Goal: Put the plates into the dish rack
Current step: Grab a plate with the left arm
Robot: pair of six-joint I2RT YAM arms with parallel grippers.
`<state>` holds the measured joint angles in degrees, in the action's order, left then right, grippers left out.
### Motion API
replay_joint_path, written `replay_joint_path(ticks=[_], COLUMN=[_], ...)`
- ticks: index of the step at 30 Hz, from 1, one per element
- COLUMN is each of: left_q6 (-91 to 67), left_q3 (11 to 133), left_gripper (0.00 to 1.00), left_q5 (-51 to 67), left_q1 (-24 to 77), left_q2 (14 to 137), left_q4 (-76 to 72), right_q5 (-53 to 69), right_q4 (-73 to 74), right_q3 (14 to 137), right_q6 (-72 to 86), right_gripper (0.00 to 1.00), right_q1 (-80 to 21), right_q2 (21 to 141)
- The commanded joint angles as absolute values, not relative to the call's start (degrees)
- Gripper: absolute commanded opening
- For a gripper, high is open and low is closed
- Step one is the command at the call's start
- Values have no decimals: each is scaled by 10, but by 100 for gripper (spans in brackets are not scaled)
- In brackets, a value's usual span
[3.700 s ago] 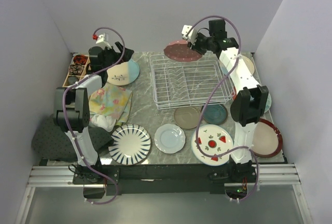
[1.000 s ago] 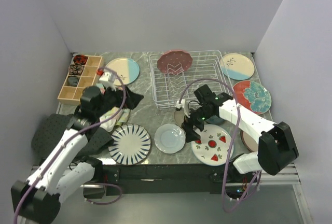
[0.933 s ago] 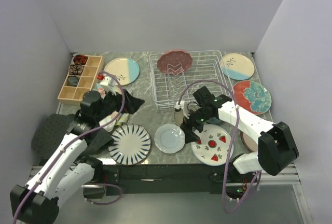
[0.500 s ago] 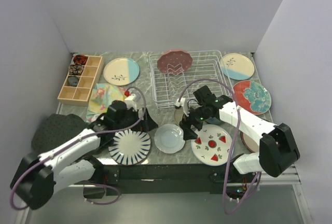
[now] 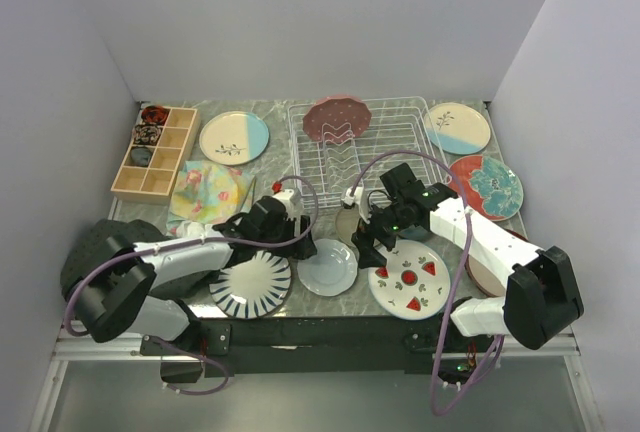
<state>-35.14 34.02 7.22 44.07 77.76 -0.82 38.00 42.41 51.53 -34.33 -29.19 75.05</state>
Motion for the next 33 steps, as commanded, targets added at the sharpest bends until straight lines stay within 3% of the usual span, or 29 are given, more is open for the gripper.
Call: replay_joint_path(ticks=[1, 11, 17, 23, 33], left_q6=[-338, -324, -322, -319, -268], left_q3=[375, 392, 385, 378, 369], left_gripper=[79, 57, 34, 2, 1], left_q5=[47, 97, 134, 134, 121], left_q1=[450, 452, 453, 452, 453], left_q2=[795, 850, 860, 857, 711], left_q4=[-19, -8, -2, 14, 40], right_q5=[392, 394, 395, 394, 403], right_q4=[433, 435, 437, 436, 434], right_q3=[540, 539, 541, 540, 541], right_q6=[-352, -352, -354, -354, -345], right_gripper=[96, 96, 96, 96, 96], right_q1=[-287, -287, -287, -287, -287], right_q2=[732, 735, 740, 739, 745])
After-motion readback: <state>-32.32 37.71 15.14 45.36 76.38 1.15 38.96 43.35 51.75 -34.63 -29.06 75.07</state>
